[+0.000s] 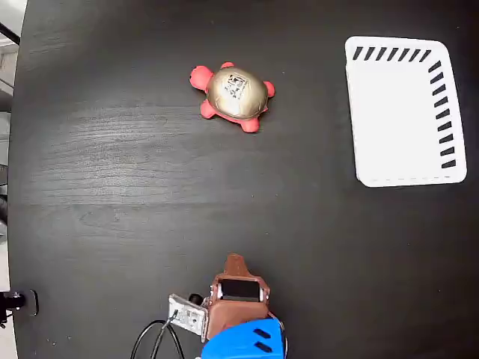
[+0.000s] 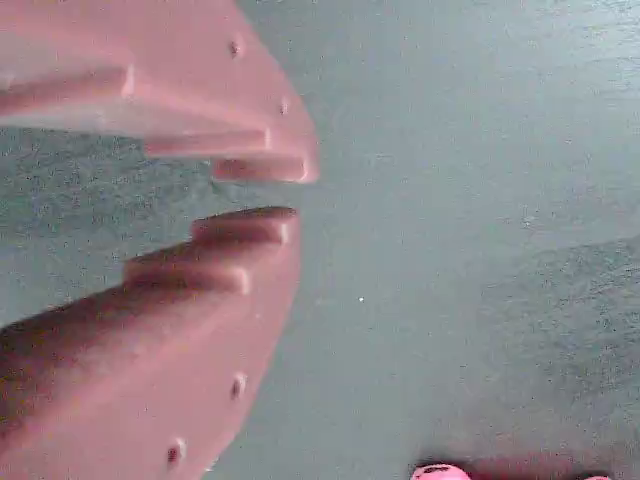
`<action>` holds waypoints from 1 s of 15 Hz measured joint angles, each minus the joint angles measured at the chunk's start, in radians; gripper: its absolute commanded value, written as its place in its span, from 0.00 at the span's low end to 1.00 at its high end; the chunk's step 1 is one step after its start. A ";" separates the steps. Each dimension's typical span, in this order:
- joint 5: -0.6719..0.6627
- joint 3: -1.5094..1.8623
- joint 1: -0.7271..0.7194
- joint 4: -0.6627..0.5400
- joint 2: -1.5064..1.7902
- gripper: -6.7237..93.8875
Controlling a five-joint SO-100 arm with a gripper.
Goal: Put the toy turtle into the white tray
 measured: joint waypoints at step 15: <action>0.012 0.000 0.002 0.000 0.000 0.08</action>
